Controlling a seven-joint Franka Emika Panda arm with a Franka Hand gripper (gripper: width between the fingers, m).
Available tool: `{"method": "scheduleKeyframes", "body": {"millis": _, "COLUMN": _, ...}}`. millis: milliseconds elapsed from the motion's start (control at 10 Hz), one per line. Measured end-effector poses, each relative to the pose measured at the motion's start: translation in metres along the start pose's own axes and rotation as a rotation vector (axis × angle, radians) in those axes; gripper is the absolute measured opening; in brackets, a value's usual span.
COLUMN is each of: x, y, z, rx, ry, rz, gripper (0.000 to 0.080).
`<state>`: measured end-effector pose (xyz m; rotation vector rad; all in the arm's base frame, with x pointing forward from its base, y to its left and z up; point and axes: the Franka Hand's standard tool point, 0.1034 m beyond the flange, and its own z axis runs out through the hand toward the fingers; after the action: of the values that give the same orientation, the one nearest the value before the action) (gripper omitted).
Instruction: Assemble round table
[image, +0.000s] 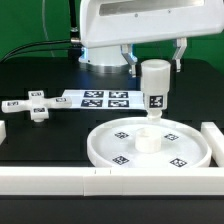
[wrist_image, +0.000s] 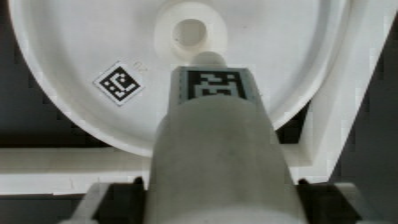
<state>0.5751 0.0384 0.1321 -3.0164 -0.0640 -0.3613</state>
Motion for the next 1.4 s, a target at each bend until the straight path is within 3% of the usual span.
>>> {"method": "scheduleKeyframes", "body": {"millis": 500, "x": -0.008, "y": 0.001, "z": 0.018, "rx": -0.005, "ry": -0.015, "rz": -0.085, "gripper": 0.0409}}
{"method": "scheduleKeyframes", "body": {"millis": 1400, "x": -0.016, "y": 0.005, "z": 0.032, "rx": -0.003, "ry": -0.040, "rz": -0.077, "gripper": 0.0409}}
